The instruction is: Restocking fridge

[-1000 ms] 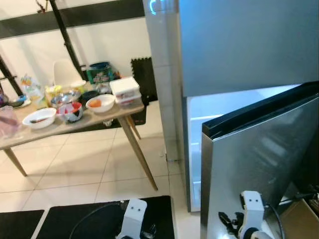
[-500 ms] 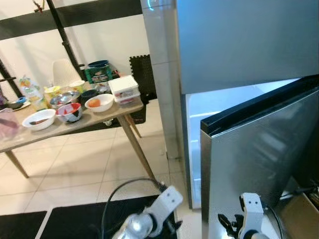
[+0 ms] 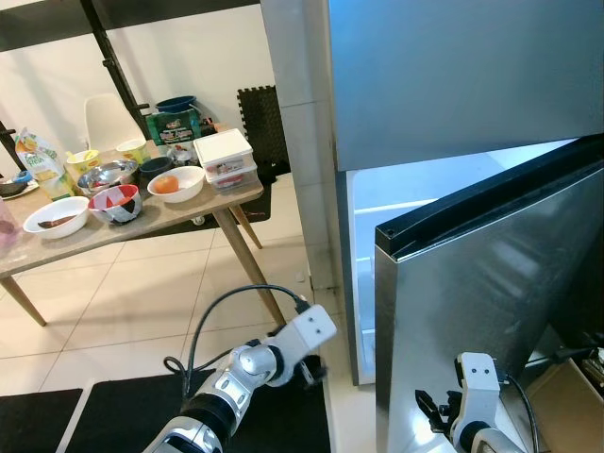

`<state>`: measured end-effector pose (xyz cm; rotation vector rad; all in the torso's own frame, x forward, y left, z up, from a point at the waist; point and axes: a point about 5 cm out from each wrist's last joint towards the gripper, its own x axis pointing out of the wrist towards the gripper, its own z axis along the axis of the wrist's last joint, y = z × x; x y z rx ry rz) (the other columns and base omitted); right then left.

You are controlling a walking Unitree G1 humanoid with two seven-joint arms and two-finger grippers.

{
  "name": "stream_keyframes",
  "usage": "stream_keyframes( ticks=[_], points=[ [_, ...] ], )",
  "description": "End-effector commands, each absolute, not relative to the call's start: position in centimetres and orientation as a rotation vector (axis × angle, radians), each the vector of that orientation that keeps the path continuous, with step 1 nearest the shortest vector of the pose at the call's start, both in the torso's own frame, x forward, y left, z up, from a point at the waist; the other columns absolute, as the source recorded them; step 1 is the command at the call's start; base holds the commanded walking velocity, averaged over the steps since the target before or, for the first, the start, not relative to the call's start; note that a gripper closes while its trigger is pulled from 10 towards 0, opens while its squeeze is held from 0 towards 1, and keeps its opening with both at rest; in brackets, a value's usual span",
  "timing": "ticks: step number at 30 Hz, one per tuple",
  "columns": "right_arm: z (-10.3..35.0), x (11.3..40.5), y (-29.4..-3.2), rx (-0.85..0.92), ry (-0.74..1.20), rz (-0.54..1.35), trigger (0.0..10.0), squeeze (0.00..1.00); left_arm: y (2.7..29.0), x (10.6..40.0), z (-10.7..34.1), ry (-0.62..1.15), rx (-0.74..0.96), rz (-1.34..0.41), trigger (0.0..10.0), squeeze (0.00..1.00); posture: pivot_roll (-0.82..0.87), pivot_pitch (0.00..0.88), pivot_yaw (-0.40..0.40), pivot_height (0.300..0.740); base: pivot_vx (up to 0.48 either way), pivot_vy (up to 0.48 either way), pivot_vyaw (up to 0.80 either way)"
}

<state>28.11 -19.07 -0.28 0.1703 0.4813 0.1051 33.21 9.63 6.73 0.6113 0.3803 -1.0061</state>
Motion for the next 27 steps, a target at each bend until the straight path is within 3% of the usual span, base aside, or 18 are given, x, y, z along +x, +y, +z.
stream_keyframes(
  ticks=[1, 7, 14, 15, 21, 22, 27],
  points=[
    [-0.7, 27.6, -19.0, 0.184, 0.487, 0.098, 10.0, 0.00, 7.7, 31.8, 6.5, 0.369, 0.579, -1.212, 10.0, 0.00, 0.02, 0.135, 0.126, 0.707, 0.000, 0.000, 0.00],
    [-0.9, 27.3, -19.1, 0.171, 0.498, 0.098, 10.0, 0.00, 4.9, 30.6, 6.3, 0.336, 0.612, -1.387, 10.0, 0.00, 0.01, 0.144, 0.132, 0.707, 0.000, 0.000, 0.00],
    [-0.9, 27.0, -19.7, 0.131, 0.488, 0.053, 10.0, 0.00, 2.3, 31.5, 7.8, 0.183, 0.649, -1.334, 10.0, 0.00, 0.00, 0.153, 0.136, 0.707, 0.000, 0.000, 0.00],
    [-0.8, 27.1, -20.0, 0.124, 0.471, 0.028, 10.0, 0.00, 1.9, 32.4, 8.8, 0.114, 0.661, -1.235, 10.0, 0.00, 0.00, 0.156, 0.139, 0.707, 0.000, 0.000, 0.00],
    [-0.6, 27.1, -20.2, 0.123, 0.457, 0.016, 10.0, 0.00, 2.0, 33.6, 9.8, 0.057, 0.705, -1.103, 10.0, 0.00, 0.00, 0.157, 0.141, 0.707, 0.000, 0.000, 0.00],
    [-0.6, 27.1, -20.3, 0.129, 0.449, 0.010, 10.0, 0.00, 2.7, 35.0, 10.9, 0.014, 0.753, -0.944, 10.0, 0.00, 0.00, 0.154, 0.140, 0.707, 0.000, 0.000, 0.00],
    [-0.5, 27.2, -20.2, 0.129, 0.445, 0.015, 10.0, 0.00, 4.8, 36.5, 11.8, -0.001, 0.802, -0.758, 10.0, 0.00, 0.00, 0.149, 0.129, 0.707, 0.000, 0.000, 0.00]
  ],
)
